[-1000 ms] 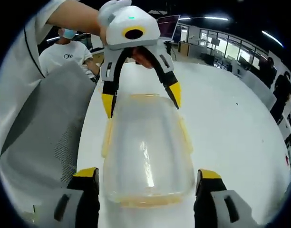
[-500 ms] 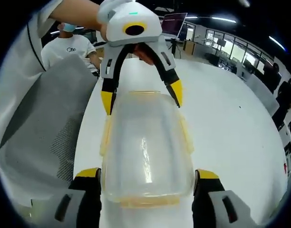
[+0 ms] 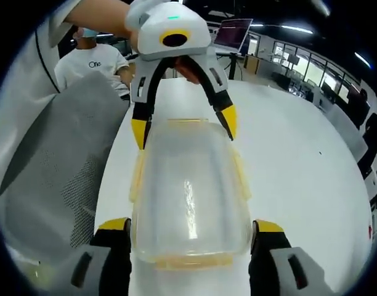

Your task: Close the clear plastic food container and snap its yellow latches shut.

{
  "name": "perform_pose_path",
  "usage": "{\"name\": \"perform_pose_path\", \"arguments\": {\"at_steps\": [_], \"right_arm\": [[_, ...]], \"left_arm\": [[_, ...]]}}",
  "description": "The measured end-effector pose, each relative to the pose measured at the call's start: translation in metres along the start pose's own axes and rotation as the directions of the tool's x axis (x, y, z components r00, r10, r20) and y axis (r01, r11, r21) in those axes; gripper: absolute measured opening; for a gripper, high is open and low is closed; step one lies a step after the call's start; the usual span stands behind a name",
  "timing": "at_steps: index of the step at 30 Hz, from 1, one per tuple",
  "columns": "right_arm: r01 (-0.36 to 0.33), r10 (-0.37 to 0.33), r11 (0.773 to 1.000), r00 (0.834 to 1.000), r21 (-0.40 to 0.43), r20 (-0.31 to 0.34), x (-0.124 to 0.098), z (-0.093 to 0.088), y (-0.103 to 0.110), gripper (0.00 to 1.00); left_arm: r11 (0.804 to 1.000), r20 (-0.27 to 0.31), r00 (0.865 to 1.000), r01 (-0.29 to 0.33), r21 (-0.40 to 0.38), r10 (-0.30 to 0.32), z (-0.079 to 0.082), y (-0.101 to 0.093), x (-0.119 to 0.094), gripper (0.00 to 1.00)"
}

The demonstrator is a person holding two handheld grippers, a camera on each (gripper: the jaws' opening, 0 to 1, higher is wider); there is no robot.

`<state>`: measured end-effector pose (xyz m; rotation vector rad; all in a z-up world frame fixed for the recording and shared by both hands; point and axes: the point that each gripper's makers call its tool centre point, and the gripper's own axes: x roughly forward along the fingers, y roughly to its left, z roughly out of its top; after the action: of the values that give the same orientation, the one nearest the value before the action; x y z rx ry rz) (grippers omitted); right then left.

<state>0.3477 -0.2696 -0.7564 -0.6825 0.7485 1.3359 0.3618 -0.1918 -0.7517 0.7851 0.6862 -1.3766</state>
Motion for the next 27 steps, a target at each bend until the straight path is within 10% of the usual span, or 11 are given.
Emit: {"name": "perform_pose_path", "arguments": {"at_steps": [27], "right_arm": [[-0.032,0.032,0.999,0.999,-0.038,-0.005,0.046,0.06,-0.004,0.79]], "left_arm": [[0.999,-0.026,0.999,-0.022,-0.03,0.022,-0.064,0.012,-0.042,0.76]]}}
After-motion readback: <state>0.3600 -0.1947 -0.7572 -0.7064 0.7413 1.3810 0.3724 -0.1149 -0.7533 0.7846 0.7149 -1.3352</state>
